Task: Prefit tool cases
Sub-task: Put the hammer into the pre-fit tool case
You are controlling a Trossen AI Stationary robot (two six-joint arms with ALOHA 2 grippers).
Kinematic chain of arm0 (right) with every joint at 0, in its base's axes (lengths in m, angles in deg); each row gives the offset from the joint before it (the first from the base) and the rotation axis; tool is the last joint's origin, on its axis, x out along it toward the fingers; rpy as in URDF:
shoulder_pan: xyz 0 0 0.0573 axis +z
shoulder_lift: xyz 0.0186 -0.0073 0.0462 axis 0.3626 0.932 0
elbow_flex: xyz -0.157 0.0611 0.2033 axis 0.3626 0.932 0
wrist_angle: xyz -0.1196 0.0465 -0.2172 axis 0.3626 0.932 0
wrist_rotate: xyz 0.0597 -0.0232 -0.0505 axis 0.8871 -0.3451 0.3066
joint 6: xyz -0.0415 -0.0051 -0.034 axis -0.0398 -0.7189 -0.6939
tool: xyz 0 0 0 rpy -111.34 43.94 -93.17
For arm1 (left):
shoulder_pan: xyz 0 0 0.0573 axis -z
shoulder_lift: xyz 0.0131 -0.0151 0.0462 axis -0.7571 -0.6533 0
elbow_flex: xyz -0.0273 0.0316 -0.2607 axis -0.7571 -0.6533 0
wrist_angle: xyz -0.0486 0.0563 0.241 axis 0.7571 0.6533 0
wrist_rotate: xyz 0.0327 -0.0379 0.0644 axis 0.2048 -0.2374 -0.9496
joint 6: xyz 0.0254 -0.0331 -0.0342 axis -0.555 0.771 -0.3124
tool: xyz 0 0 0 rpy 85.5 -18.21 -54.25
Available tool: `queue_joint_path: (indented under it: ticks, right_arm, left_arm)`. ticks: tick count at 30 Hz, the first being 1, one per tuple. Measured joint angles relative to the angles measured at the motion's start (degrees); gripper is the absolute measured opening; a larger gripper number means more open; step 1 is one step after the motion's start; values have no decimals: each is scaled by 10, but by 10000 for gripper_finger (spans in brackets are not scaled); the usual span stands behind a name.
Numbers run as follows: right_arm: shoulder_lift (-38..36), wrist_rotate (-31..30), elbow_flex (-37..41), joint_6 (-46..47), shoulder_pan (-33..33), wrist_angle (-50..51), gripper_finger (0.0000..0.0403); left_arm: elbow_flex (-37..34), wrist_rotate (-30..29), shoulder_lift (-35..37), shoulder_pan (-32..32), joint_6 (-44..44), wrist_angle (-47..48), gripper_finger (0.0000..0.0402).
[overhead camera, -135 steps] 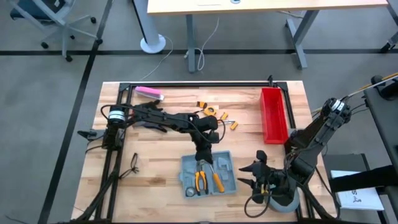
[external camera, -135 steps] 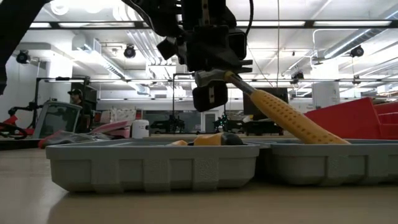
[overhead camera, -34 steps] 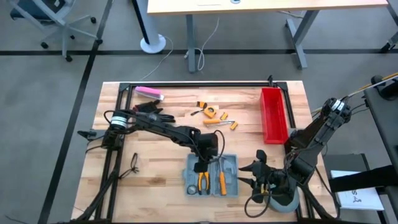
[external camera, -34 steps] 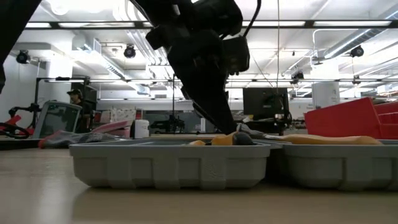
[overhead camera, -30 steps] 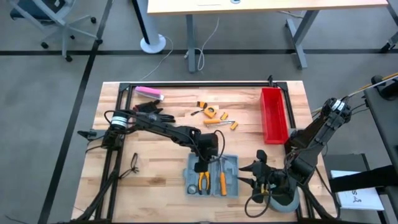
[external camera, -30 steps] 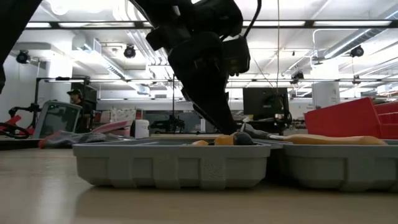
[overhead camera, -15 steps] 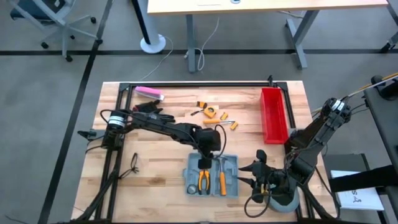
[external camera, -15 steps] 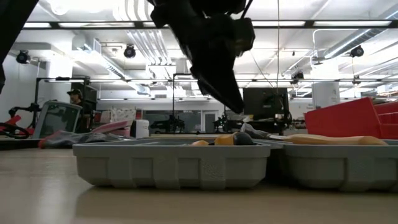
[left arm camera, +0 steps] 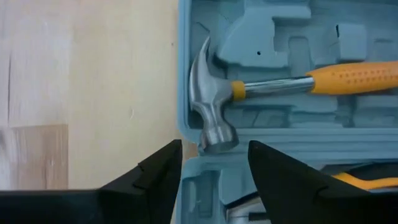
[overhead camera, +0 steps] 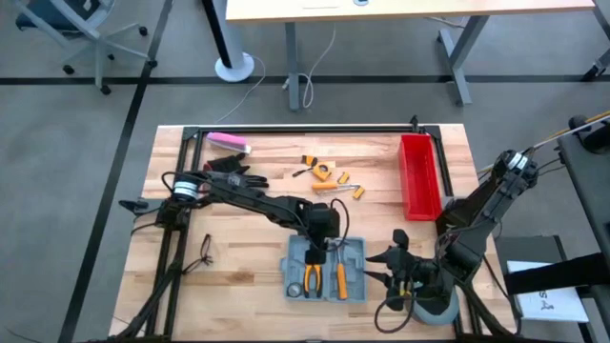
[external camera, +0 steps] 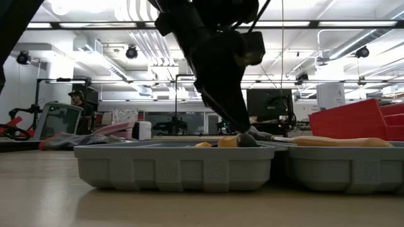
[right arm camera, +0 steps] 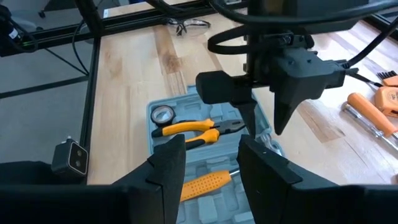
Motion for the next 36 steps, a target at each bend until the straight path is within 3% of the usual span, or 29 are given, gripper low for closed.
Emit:
queue_joint_path:
  ticks: [11, 23, 36]
  right_arm:
    - [0, 0, 0, 0, 0, -3, 137]
    - [0, 0, 0, 0, 0, -3, 121]
    - [0, 0, 0, 0, 0, -4, 130]
  left_arm:
    - [-3, 0, -1, 5, -2, -30, 187]
    - [-20, -9, -1, 5, -5, -57, 164]
    - [-29, -22, -1, 6, -59, -67, 145]
